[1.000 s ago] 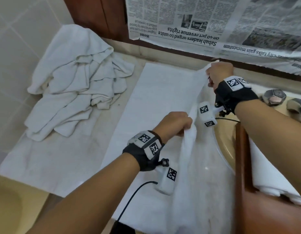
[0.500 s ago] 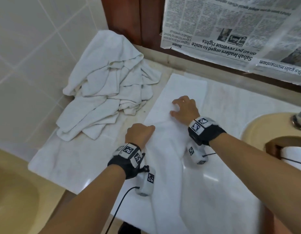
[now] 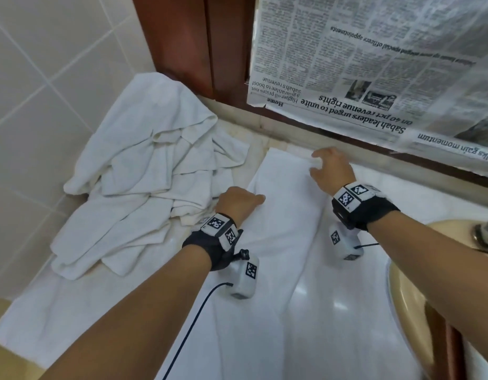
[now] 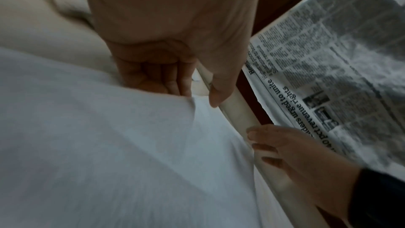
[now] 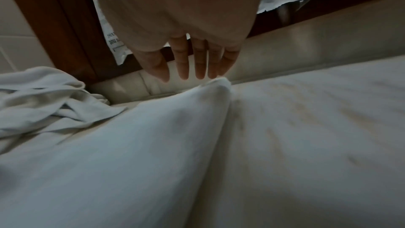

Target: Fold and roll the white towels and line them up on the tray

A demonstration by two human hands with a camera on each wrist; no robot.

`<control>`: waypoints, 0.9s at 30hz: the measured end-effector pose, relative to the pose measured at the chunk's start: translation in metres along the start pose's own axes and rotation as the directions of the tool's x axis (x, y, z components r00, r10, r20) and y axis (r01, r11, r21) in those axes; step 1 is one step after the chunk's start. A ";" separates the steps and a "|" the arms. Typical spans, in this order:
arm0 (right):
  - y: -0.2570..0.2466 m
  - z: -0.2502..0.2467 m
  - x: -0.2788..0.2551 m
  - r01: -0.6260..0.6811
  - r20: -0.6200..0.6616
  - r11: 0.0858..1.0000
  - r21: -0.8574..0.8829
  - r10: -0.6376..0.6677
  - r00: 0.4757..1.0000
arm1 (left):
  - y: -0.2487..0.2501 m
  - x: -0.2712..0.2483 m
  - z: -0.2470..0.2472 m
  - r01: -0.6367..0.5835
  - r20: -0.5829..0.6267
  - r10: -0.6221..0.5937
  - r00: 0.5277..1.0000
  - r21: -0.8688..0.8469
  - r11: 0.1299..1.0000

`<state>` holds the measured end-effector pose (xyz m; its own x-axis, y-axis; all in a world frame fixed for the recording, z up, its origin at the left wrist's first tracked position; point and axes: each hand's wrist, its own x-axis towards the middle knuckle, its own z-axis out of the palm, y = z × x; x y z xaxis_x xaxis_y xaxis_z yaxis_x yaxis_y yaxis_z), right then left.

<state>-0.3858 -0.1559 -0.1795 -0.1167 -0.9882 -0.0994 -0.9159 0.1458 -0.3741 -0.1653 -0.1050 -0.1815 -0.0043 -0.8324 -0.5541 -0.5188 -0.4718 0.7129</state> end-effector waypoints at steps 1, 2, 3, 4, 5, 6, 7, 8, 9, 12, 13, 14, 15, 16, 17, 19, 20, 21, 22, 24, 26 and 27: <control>0.004 0.000 0.008 0.009 -0.005 0.999 -0.047 -0.009 1.000 | 0.004 0.005 0.002 -0.028 -0.009 0.029 1.000 0.054 0.998; 0.007 0.000 0.014 0.007 0.002 0.996 -0.087 -0.007 1.000 | 0.006 0.010 0.003 -0.054 -0.026 0.057 0.998 0.100 0.994; 0.009 0.001 0.020 0.004 0.015 0.993 -0.117 -0.002 1.000 | 0.007 0.015 0.005 -0.076 -0.049 0.083 0.995 0.134 0.988; 0.011 0.002 0.024 0.003 0.024 0.991 -0.136 0.000 1.000 | 0.008 0.019 0.006 -0.094 -0.072 0.106 0.992 0.154 0.984; 0.013 0.004 0.027 0.006 0.029 0.989 -0.147 -0.002 1.000 | 0.007 0.024 0.007 -0.111 -0.092 0.127 0.988 0.164 0.980; 0.013 0.007 0.028 0.009 0.029 0.988 -0.153 -0.004 1.000 | 0.006 0.027 0.008 -0.123 -0.110 0.143 0.984 0.170 0.978; 0.013 0.009 0.029 0.006 0.028 0.987 -0.159 -0.002 1.000 | 0.006 0.030 0.008 -0.127 -0.128 0.151 0.980 0.178 0.976; 0.013 0.011 0.029 -0.007 0.027 0.986 -0.165 0.011 1.000 | 0.004 0.033 0.009 -0.123 -0.146 0.151 0.978 0.183 0.975; 0.013 0.012 0.029 -0.029 0.025 0.985 -0.168 0.034 0.999 | 0.003 0.035 0.010 -0.118 -0.164 0.148 0.975 0.183 0.976; 0.013 0.013 0.032 -0.107 0.031 0.985 -0.134 0.112 0.993 | 0.003 0.040 0.012 -0.099 -0.209 0.140 0.968 0.195 0.976; 0.012 0.013 0.032 -0.127 0.034 0.986 -0.111 0.132 0.991 | 0.004 0.041 0.013 -0.094 -0.215 0.140 0.966 0.208 0.973; 0.012 0.014 0.033 -0.140 0.029 0.986 -0.093 0.143 0.989 | 0.005 0.043 0.013 -0.093 -0.216 0.142 0.966 0.221 0.971; 0.011 0.014 0.033 -0.146 0.021 0.986 -0.083 0.149 0.989 | 0.006 0.045 0.013 -0.090 -0.216 0.141 0.966 0.229 0.969; 0.010 0.015 0.033 -0.152 0.012 0.985 -0.076 0.154 0.988 | 0.007 0.046 0.012 -0.082 -0.213 0.134 0.968 0.237 0.968; 0.008 0.015 0.032 -0.159 0.006 0.984 -0.077 0.160 0.987 | 0.008 0.048 0.013 -0.072 -0.211 0.127 0.969 0.250 0.966; 0.006 0.016 0.032 -0.175 0.012 0.980 -0.097 0.177 0.984 | 0.008 0.051 0.014 -0.057 -0.209 0.119 0.971 0.280 0.958; 0.005 0.016 0.032 -0.185 0.022 0.977 -0.110 0.189 0.982 | 0.008 0.052 0.014 -0.052 -0.211 0.117 0.970 0.290 0.955; 0.003 0.016 0.032 -0.197 0.038 0.973 -0.118 0.203 0.978 | 0.009 0.052 0.014 -0.047 -0.214 0.114 0.970 0.295 0.954; 0.001 0.016 0.032 -0.210 0.049 0.971 -0.113 0.217 0.975 | 0.010 0.052 0.014 -0.043 -0.214 0.110 0.971 0.295 0.955; -0.006 0.015 0.028 -0.222 0.052 0.971 -0.086 0.227 0.972 | 0.011 0.051 0.014 -0.037 -0.220 0.103 0.970 0.286 0.957; -0.015 0.011 0.017 -0.176 0.026 0.978 -0.108 0.180 0.983 | 0.011 0.049 0.014 -0.044 -0.228 0.106 0.968 0.264 0.964; -0.019 0.010 0.009 -0.136 0.021 0.984 -0.119 0.140 0.990 | 0.010 0.047 0.013 -0.055 -0.225 0.113 0.968 0.246 0.968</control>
<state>-0.3653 -0.1671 -0.1822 -0.2354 -0.9569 -0.1701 -0.9304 0.2725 -0.2451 -0.1822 -0.1452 -0.2061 0.1298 -0.9242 -0.3592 -0.7123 -0.3389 0.6146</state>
